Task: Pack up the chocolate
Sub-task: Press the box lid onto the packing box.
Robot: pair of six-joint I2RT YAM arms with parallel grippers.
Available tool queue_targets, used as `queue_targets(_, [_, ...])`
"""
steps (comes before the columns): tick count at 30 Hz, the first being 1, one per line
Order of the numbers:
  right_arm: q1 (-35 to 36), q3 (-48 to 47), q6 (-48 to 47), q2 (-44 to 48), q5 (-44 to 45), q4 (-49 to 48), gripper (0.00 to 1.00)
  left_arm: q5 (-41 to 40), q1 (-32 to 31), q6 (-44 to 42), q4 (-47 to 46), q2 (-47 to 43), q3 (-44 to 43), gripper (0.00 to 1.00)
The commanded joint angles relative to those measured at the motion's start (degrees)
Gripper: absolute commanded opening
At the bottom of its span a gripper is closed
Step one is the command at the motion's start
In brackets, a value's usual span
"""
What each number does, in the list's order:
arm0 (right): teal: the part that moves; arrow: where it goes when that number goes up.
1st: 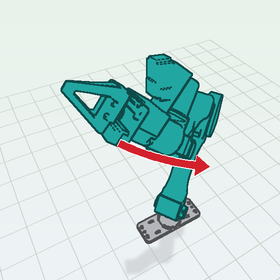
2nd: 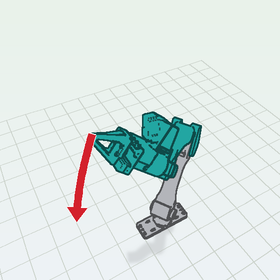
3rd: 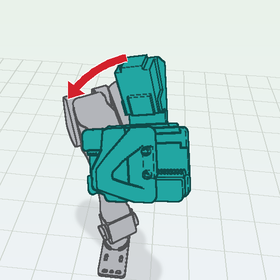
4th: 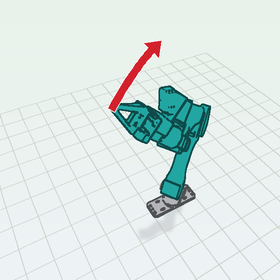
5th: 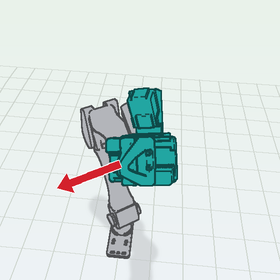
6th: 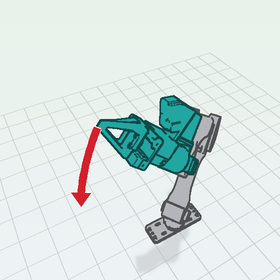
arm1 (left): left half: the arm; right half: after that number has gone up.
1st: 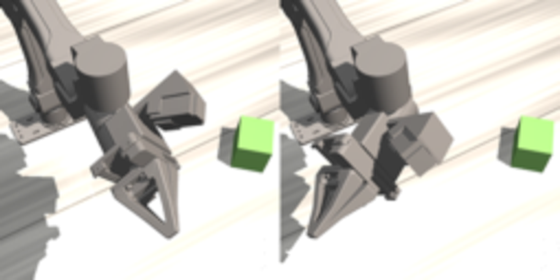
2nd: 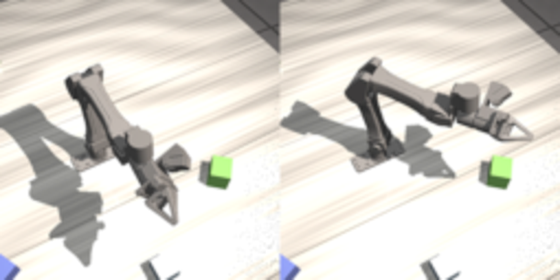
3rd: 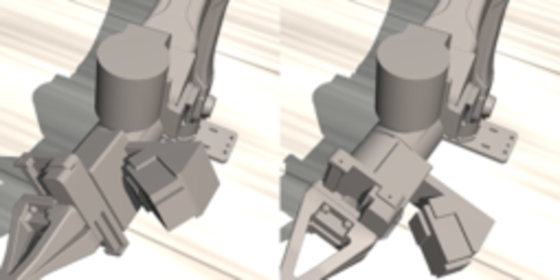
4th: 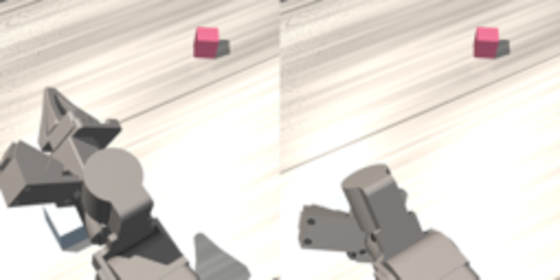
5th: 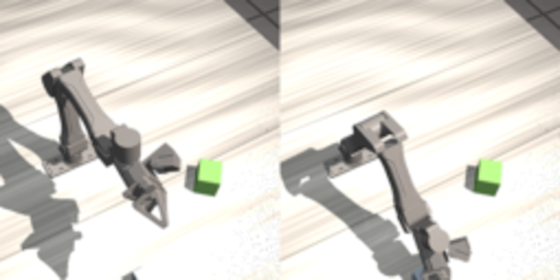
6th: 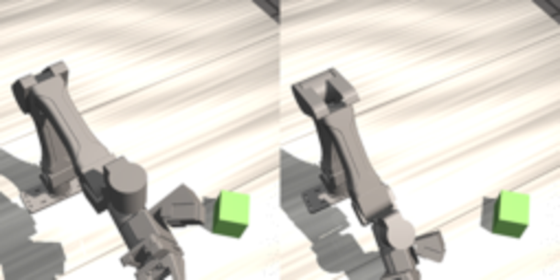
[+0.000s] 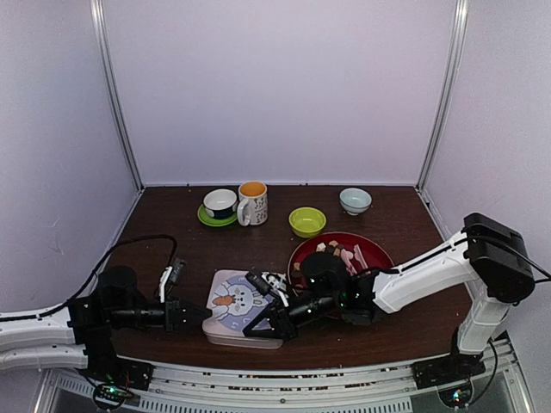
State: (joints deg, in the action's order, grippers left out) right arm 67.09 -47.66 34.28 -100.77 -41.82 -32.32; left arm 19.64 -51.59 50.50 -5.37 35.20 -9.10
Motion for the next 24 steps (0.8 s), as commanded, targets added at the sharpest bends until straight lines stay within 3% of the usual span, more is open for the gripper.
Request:
queue_targets(1, [1.2,-5.1,-11.3,0.4,-0.4,19.1,0.0,3.5,-0.8,-3.2,1.7,1.8,-4.1,0.0])
queue_targets(8, [1.1,-15.1,-15.0,-8.8,10.8,37.1,0.0,4.2,-2.6,-5.2,-1.1,7.8,-6.7,0.0])
queue_targets(18, [-1.7,-9.0,-11.2,5.8,10.4,26.1,0.0,4.0,-4.3,-4.3,-10.4,15.0,-5.8,0.0])
queue_targets(24, [-3.5,-12.4,-13.9,8.5,28.8,32.2,0.0,3.3,-5.5,-3.5,-17.4,20.4,-5.9,0.0])
